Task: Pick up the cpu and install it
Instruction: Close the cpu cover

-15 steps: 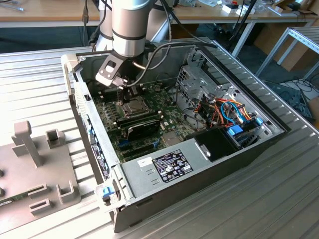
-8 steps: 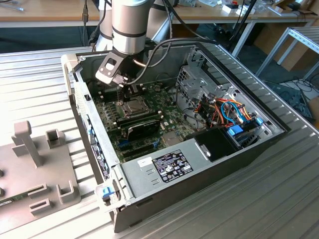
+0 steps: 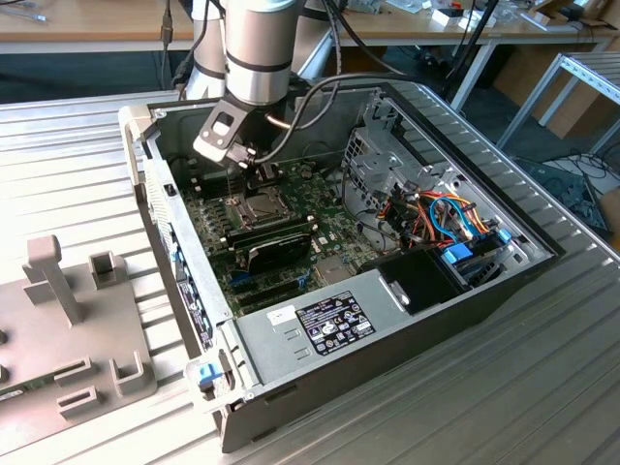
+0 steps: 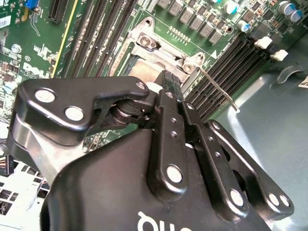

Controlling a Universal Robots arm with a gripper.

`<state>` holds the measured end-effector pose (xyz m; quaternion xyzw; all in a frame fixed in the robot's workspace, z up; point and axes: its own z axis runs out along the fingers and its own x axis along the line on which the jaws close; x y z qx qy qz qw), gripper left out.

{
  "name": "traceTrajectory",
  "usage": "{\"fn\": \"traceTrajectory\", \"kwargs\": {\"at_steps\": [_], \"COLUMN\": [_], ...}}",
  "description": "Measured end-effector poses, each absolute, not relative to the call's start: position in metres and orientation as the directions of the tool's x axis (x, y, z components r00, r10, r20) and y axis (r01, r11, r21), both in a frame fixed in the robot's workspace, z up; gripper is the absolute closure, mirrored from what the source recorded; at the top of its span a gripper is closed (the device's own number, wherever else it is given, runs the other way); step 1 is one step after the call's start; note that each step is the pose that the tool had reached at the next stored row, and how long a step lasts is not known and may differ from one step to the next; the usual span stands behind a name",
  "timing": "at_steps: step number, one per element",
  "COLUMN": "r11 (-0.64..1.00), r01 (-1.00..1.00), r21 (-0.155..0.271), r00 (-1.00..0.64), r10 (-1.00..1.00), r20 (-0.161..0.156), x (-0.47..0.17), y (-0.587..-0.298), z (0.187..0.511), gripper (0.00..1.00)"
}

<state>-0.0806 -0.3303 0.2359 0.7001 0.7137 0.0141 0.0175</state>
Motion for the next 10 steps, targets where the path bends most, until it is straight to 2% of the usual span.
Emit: {"fn": "traceTrajectory", "kwargs": {"at_steps": [10], "r11": [0.019], "r01": [0.999], "r21": [0.03], "r00": [-0.019], "r10": [1.0], "r20": [-0.005], "x": [-0.0795], "y": [-0.3303], "z": [0.2358], "gripper": [0.89]}}
